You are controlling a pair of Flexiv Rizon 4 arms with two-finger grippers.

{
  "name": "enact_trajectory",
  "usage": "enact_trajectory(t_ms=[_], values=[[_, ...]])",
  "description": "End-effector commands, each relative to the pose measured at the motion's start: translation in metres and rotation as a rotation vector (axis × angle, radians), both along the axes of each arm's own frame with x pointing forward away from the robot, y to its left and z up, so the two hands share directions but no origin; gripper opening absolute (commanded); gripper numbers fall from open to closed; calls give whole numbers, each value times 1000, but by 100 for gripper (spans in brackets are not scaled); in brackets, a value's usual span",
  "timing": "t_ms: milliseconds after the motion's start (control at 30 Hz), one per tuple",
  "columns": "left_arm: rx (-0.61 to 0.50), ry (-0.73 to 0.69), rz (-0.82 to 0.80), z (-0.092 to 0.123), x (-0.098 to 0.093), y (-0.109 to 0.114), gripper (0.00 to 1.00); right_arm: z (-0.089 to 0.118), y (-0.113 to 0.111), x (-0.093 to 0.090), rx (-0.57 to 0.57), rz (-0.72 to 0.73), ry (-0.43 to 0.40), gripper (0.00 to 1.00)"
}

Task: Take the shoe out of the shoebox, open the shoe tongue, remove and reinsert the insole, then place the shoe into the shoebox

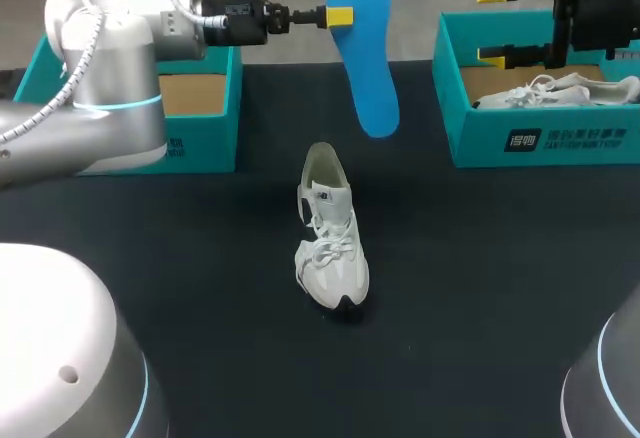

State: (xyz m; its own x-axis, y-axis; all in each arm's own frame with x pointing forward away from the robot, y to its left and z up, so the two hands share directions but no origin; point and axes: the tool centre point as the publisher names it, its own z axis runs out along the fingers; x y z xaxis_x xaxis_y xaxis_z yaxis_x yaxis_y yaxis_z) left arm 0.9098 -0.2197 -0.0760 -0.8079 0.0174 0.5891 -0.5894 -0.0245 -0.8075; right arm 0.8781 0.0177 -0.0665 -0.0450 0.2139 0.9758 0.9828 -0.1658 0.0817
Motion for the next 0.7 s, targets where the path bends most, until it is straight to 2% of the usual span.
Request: enact_trajectory(t_ms=[33,200,267,500,700], values=[[-65,556,-83,-5,5,2,0,0,0,0,-4,-1,2,100],[-91,735,-117,-15,4,-1,0,0,0,0,-4,-1,2,100],[-88,742,-104,-21,7,-1,0,0,0,0,-4,-1,2,100],[-82,839,-109,-28,9,-3,0,11,12,-1,-275,40,-20,100],[-60,865,-128,-29,9,-5,0,22,21,-2,-415,22,-51,100]])
